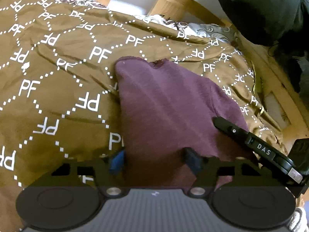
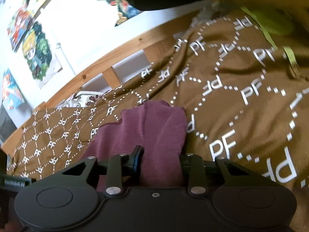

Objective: Fold small clothes

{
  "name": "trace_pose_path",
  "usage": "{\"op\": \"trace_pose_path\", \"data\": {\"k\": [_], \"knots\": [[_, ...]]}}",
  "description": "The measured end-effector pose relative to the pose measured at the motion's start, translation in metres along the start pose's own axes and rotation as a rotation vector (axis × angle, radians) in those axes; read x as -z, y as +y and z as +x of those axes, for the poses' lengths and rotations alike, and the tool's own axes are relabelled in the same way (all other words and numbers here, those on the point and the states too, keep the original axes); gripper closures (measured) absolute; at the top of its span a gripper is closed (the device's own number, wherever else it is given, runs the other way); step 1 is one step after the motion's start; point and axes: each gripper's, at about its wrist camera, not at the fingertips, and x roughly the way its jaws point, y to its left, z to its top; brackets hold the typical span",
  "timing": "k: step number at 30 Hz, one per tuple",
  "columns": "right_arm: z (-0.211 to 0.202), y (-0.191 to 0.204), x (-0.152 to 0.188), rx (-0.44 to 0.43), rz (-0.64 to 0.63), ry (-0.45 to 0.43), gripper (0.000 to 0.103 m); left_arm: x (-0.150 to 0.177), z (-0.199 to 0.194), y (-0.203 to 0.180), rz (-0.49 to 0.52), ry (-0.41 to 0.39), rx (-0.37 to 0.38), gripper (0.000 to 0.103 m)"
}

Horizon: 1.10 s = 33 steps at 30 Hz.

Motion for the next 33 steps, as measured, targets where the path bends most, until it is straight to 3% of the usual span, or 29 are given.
{"op": "trace_pose_path", "data": {"k": [2,4,7,14,18,24,33], "knots": [[-0.002,0.009,-0.002,0.011,-0.053,-0.007,0.078,-0.001,-0.002,0.001,0.015,-0.005,-0.013,0.061],[-0.005,0.017,-0.006,0.02,-0.095,-0.009,0.08,0.0,-0.007,0.0,0.022,-0.015,-0.013,0.071],[-0.011,0.032,-0.012,0.014,-0.133,-0.024,0.083,0.001,-0.019,-0.003,0.06,-0.064,0.001,0.076],[-0.018,0.084,-0.02,-0.05,-0.283,-0.114,0.084,-0.004,-0.059,-0.009,0.225,-0.239,-0.091,0.077],[-0.004,0.112,-0.026,-0.099,-0.306,-0.142,0.084,-0.016,-0.076,0.013,0.182,-0.284,-0.139,0.077],[0.033,0.133,-0.027,-0.14,-0.25,-0.096,0.084,-0.021,-0.084,0.044,0.122,-0.314,-0.208,0.076],[0.069,0.129,-0.018,-0.048,-0.171,0.001,0.082,-0.02,-0.071,0.074,0.027,-0.271,-0.197,0.072]]}}
